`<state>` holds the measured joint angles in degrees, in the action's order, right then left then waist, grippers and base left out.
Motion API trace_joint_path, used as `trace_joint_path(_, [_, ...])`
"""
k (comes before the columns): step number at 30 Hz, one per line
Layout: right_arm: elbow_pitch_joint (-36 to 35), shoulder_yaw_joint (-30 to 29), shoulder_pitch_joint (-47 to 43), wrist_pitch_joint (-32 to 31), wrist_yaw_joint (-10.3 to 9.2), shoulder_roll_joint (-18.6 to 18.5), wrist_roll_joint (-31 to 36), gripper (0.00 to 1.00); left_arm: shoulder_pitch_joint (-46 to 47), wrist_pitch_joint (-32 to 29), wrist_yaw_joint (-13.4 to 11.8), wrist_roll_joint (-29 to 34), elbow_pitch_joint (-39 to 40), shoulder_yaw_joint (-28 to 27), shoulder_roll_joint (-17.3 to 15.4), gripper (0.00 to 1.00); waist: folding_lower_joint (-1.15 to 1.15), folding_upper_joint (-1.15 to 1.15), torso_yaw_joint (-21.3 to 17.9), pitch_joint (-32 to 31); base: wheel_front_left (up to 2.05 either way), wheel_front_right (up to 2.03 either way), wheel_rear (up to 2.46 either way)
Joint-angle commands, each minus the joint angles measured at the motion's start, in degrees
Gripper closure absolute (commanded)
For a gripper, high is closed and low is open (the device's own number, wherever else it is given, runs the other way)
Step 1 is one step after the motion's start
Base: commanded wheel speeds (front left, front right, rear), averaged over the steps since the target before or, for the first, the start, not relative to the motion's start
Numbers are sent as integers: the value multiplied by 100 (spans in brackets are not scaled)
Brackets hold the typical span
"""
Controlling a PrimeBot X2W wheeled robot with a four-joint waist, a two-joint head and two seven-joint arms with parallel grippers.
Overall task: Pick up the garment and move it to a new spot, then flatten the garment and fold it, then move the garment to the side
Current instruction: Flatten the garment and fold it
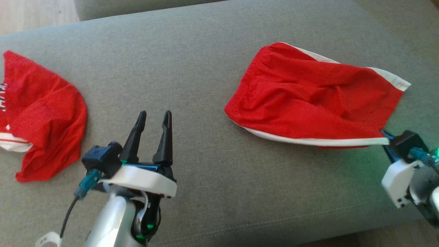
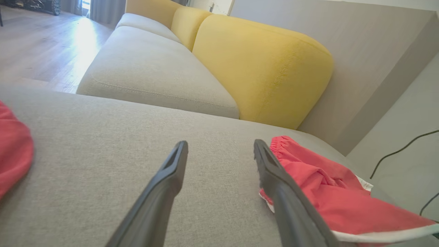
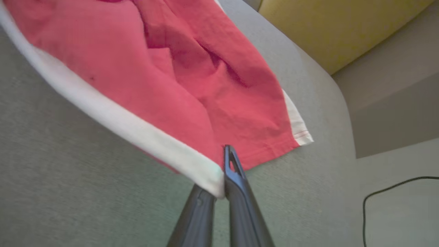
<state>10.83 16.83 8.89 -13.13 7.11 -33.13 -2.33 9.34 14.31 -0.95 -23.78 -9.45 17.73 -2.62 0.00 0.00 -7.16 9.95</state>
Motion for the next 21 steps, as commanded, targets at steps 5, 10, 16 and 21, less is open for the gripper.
trace_joint_path(5, [-41, -275, 95, 140, 37, -14, 394, 100, 425, 69, 254, 157, -169, 122, -26, 0, 0, 0, -179, 125, 0, 0, 0])
trace_joint_path(10, [53, -329, 105, 183, 37, 165, 465, 100, 662, 69, 563, 282, -779, 482, -26, 0, 0, 0, -310, 216, 0, 0, 0])
trace_joint_path(16, [184, -388, 242, 294, 37, 395, 500, 100, 1272, 69, 805, 719, -1712, 1075, -92, 0, 0, 0, -520, 452, 0, 0, 0])
trace_joint_path(21, [234, -356, 383, 364, 37, 571, 548, 100, 1820, 69, 838, 870, -2351, 1490, -150, 0, 0, 0, -679, 666, 0, 0, 0])
